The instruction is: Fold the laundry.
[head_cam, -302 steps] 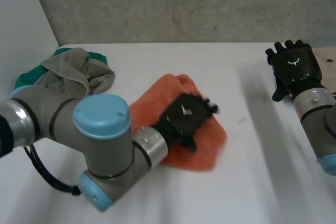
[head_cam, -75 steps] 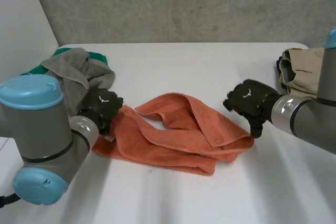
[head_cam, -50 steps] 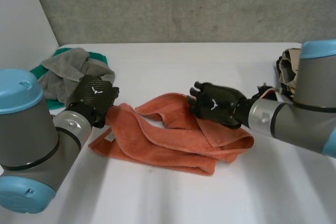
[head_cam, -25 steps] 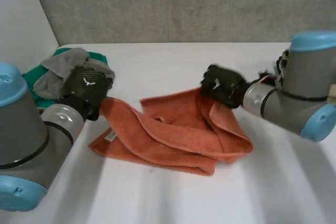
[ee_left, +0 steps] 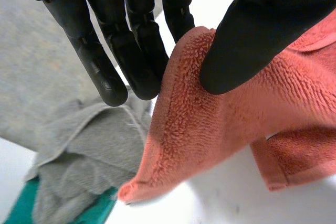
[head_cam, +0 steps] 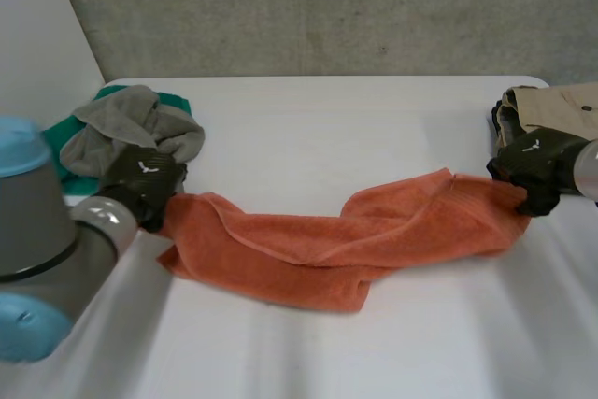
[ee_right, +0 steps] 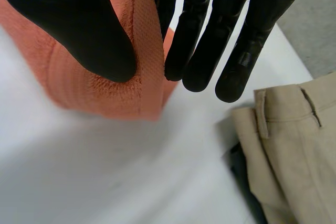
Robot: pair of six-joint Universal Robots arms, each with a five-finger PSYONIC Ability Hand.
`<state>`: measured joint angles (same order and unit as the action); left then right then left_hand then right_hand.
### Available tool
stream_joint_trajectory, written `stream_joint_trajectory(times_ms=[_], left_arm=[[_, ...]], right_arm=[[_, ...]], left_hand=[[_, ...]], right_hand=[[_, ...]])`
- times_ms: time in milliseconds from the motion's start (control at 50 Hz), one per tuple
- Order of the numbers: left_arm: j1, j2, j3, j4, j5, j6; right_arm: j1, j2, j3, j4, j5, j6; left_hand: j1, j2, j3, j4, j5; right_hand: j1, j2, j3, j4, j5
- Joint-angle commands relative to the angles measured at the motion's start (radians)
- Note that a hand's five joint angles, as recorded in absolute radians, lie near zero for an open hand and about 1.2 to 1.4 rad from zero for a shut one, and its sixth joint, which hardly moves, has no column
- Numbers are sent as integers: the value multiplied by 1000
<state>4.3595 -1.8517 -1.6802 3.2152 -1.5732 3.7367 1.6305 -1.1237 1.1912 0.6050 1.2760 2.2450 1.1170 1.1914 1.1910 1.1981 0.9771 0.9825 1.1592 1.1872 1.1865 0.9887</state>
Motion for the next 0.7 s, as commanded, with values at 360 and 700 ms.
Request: stream_joint_trajectory(times_ms=[360,700], left_arm=[[25,-175,722,560,-77,-43],[55,-136,56,558,-62,-129]], right_arm=[[83,65,-239,-1325,89,600],[-35,71,203,-1134,-167,611]], left_hand=[[279,205,205,198,245],[279,205,205,198,245]], right_hand=[[414,237,209,210,233],[414,237,209,210,233]])
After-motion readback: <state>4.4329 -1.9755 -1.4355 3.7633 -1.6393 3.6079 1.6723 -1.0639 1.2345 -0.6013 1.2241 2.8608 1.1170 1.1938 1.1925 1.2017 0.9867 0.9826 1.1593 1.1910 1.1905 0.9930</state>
